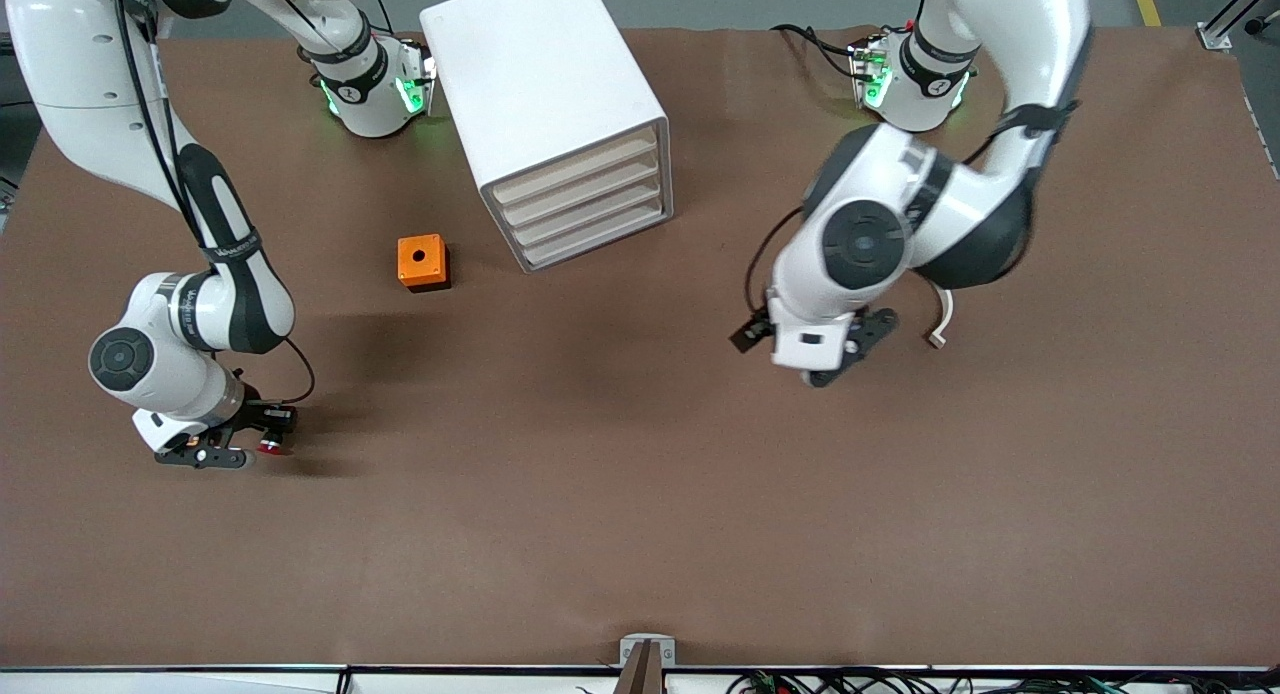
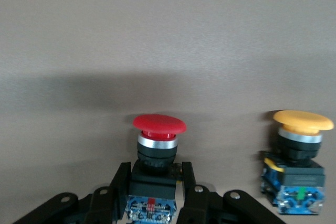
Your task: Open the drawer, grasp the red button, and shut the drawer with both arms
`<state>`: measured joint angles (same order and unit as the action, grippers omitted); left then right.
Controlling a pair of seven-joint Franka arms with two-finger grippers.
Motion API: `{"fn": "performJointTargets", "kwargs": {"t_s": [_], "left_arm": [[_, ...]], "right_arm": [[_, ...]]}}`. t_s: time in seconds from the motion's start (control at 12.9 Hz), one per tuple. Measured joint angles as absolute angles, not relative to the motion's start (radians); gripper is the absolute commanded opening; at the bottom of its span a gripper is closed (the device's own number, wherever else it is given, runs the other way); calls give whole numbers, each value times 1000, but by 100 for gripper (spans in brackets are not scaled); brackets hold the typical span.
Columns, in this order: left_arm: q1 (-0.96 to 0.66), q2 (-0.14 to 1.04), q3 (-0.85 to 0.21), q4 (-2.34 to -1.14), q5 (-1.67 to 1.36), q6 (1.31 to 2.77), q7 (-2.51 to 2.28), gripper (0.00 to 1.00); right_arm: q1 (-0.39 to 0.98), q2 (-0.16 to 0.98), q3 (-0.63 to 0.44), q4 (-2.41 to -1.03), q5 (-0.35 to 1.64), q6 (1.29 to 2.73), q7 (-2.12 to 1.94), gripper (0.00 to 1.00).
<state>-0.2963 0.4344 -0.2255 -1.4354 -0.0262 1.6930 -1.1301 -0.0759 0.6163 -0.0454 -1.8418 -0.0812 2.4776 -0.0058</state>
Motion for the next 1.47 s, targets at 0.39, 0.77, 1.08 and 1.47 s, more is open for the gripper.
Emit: {"fn": "performJointTargets", "kwargs": {"t_s": [0.39,0.77,1.08,1.47], "left_arm": [[-87,271,-223,-1435,-13,1575,-781,100],[17,118,-219,-1440,4,1499,-592,100],[17,14,-166,-1481,27,1431,-359,100],[-45,-131,-85,-1625,27,1428,-200,100]], "right_arm": [[-98,616,-35,-1842,-81,2478,-33,99],[-97,614,-12,-1838,-81,2477,-55,100],[-97,589,-4,-1767,-81,2360,-116,100],[-64,420,9,-1658,-77,2066,-100,100]]}}
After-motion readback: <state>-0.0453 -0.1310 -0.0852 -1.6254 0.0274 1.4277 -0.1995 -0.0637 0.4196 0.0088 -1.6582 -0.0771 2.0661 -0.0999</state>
